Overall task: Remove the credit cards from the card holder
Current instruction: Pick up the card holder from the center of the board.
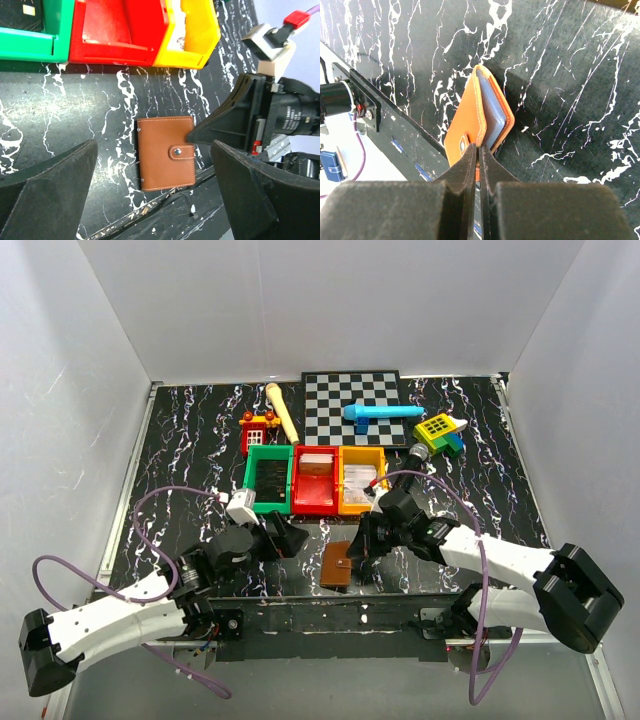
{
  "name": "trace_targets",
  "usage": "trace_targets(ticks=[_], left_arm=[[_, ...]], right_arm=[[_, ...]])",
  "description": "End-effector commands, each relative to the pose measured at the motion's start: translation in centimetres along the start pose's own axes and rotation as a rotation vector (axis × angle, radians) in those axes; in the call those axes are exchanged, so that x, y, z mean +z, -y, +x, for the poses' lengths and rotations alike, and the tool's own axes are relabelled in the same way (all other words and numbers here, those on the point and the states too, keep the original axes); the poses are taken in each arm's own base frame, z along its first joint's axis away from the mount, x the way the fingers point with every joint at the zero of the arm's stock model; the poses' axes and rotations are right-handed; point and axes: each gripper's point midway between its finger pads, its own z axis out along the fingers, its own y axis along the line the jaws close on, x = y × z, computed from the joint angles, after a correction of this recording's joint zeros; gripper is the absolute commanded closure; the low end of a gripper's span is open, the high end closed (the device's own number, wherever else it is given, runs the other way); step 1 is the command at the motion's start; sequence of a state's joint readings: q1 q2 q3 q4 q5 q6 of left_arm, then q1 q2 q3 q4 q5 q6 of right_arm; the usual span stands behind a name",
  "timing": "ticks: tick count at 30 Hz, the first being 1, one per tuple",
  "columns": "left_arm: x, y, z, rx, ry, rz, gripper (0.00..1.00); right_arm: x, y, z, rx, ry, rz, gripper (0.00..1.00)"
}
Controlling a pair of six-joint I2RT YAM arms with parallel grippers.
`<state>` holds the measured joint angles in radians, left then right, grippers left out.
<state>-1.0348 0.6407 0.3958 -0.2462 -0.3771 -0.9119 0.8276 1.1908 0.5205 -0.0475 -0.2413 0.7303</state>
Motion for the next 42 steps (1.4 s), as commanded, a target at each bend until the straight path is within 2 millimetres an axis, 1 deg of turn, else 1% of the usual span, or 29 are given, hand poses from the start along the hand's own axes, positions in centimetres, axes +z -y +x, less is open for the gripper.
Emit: trace_targets(ticks=[1, 5, 12, 14, 15, 16, 19, 21, 27, 31, 35, 36, 38, 42], left_arm=[[-0.5, 1.0, -0.8, 0.034, 0.009, 0.036, 0.02], [-0.6, 2.4, -0.9, 0.065, -0.028, 0.065, 0.02], [-1.1, 4.1, -0.5, 0.016, -0.044, 0.168, 0.02], [-1.5, 4.3, -0.6, -0.019, -0.037, 0.188, 0.02], [-1.7, 4.7, -0.8, -0.027, -0.033, 0.215, 0.02], [-2.0, 5.3, -1.1, -0.033, -0.024, 0.246, 0.02], [-2.9, 6.4, -1.8, -0.038, -0.005, 0.310, 0.02], [-3.2, 6.8, -2.1, -0.033, 0.000, 0.331, 0.02], [-3.6, 8.0, -1.6, -0.038, -0.033, 0.404, 0.02], [-3.9, 8.7, -1.7, -0.036, -0.032, 0.455, 0.02], [-4.5, 9.2, -2.0, -0.011, -0.025, 0.495, 0.02], [-4.7, 9.8, -2.6, -0.010, 0.001, 0.520, 0.02], [-5.3, 10.3, -2.4, 0.002, -0.014, 0.560, 0.02], [-5.6, 10.2, -2.2, 0.004, -0.011, 0.578, 0.02]], right_arm=[[-0.6, -1.4, -1.1, -0.022, 0.071, -0.063, 0.99], [-0.9, -1.8, -1.2, -0.018, 0.082, -0.079, 0.99], [-1.2, -2.5, -0.9, -0.013, 0.078, -0.094, 0.99], [-1.5, -2.8, -1.0, -0.016, 0.083, -0.100, 0.99], [-1.7, -3.2, -1.2, -0.021, 0.091, -0.107, 0.99], [-1.8, -2.9, -0.9, -0.018, 0.074, -0.092, 0.99], [-2.4, -3.9, -1.3, -0.028, 0.079, -0.112, 0.99], [-3.1, -4.7, -1.7, -0.036, 0.088, -0.131, 0.99], [-4.9, -6.7, -2.4, -0.080, 0.075, -0.159, 0.99], [-6.2, -8.4, -2.8, -0.102, 0.086, -0.218, 0.99], [-7.2, -9.8, -2.5, -0.120, 0.080, -0.289, 0.99], [-7.4, -10.1, -2.5, -0.122, 0.077, -0.306, 0.99], [-7.8, -10.6, -2.3, -0.128, 0.072, -0.331, 0.99], [-8.2, -11.4, -2.1, -0.135, 0.064, -0.378, 0.99]])
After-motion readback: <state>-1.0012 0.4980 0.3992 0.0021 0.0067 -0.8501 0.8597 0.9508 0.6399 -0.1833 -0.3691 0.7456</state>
